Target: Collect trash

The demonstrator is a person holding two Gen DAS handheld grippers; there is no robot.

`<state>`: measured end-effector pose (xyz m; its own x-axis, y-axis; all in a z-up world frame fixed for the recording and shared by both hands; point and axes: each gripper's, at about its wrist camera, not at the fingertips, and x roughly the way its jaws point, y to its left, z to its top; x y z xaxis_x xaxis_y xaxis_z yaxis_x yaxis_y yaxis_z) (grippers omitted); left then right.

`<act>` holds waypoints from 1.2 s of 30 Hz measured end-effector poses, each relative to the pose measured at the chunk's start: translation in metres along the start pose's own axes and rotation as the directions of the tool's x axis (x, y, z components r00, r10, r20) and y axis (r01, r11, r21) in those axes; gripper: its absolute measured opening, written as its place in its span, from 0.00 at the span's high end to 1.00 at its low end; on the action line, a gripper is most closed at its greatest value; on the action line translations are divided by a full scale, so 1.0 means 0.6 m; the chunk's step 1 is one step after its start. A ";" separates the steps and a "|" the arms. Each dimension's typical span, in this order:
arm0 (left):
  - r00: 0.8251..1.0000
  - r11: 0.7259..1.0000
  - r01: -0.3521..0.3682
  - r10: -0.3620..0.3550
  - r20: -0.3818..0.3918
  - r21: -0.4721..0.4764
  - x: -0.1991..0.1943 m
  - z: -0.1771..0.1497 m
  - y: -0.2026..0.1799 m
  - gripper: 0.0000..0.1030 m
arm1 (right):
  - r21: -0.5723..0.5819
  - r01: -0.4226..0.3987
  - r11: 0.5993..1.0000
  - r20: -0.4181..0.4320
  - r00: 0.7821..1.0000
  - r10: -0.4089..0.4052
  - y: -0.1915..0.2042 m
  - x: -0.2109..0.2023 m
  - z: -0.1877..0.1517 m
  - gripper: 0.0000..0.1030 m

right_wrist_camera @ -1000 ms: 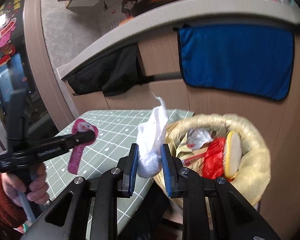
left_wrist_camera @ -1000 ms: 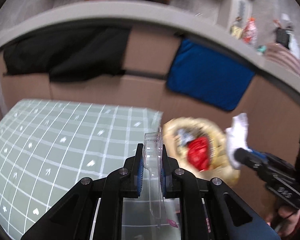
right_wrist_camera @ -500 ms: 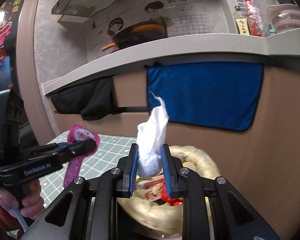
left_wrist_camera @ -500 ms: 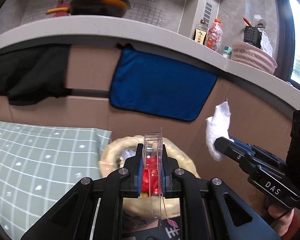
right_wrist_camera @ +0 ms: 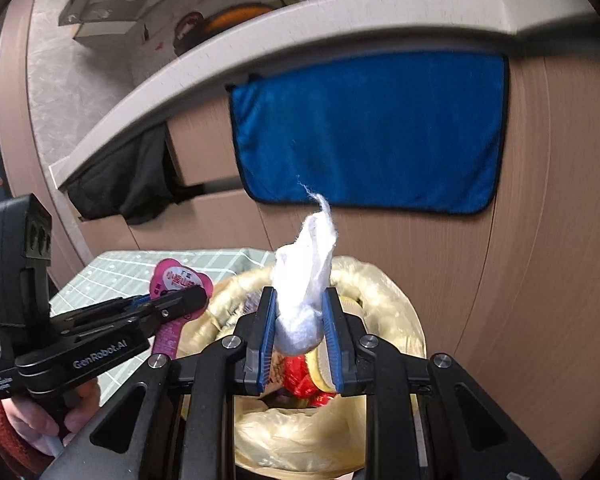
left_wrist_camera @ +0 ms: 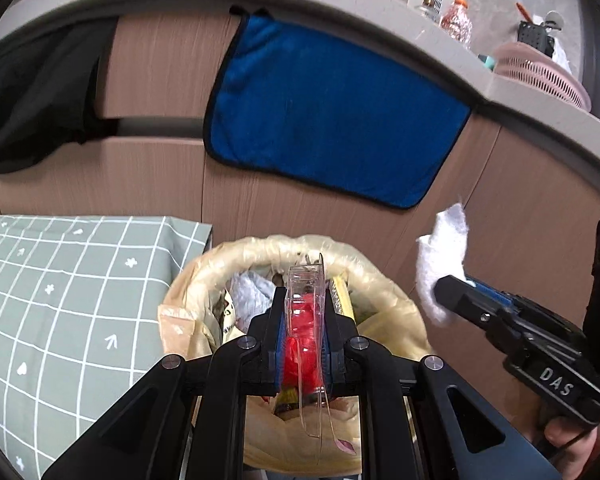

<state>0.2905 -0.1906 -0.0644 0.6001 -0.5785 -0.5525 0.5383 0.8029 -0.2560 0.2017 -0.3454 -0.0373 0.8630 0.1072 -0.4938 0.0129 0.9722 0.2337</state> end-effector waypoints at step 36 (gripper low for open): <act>0.964 0.956 -0.254 0.262 0.037 -0.149 -0.191 -0.070 0.064 0.59 | 0.013 -0.023 1.000 -0.060 0.998 0.024 0.045 0.018 -0.041 0.59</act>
<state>0.2174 -0.0873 -0.0442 0.7419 -0.3523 -0.5705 0.2737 0.9358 -0.2220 0.1993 -0.3131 -0.0568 0.8309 0.1431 -0.5376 -0.0006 0.9666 0.2564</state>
